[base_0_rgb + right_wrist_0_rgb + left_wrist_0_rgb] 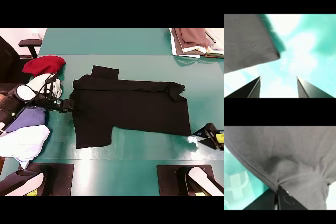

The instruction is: Fold the shirts.

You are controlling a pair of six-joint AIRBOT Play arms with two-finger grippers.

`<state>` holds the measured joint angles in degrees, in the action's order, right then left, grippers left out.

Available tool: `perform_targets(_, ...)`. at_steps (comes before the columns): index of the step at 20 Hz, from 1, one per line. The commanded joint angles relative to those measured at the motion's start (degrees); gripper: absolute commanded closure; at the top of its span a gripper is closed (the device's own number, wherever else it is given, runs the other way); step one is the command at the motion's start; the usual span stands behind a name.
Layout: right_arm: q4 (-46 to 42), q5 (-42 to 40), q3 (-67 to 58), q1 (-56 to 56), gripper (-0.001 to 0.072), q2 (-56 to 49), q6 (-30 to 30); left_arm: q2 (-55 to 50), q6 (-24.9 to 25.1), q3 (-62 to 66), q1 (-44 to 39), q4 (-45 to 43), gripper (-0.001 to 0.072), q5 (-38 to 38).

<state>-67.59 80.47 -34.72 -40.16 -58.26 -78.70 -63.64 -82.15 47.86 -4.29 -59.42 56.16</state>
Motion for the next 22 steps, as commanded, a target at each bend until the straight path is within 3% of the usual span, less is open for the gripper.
perform_targets(1, 6.23, -6.54, 5.64, -2.38, 0.0219, -2.34, 0.81, 0.24, 0.11, 0.31, -0.02, 0.13, 0.0684, 0.02)
perform_targets(5, 11.50, -14.36, 4.28, 7.65, 0.0279, -8.79, 0.74, 0.24, 0.09, 0.31, -0.02, 0.31, 0.0684, 0.02)
perform_targets(8, 11.54, -18.18, -0.11, 16.39, 0.0496, -10.64, 0.74, 0.26, 0.09, 0.42, 0.00, 0.26, 0.0684, 0.48)
perform_targets(10, 10.43, -18.08, -3.69, 20.87, 0.0694, -10.40, 0.76, 0.57, 0.07, 1.53, 0.00, -0.13, 0.0685, 1.79)
perform_targets(15, 10.56, -12.79, -19.37, 25.64, 0.0697, -1.36, 0.76, 11.52, -3.61, 14.64, 0.04, -8.44, 0.0685, 4.31)
perform_targets(22, 10.14, -6.14, -58.88, 25.66, 0.0697, 10.71, 0.46, 21.22, -5.09, 55.17, 0.04, -10.84, 0.0685, 5.62)
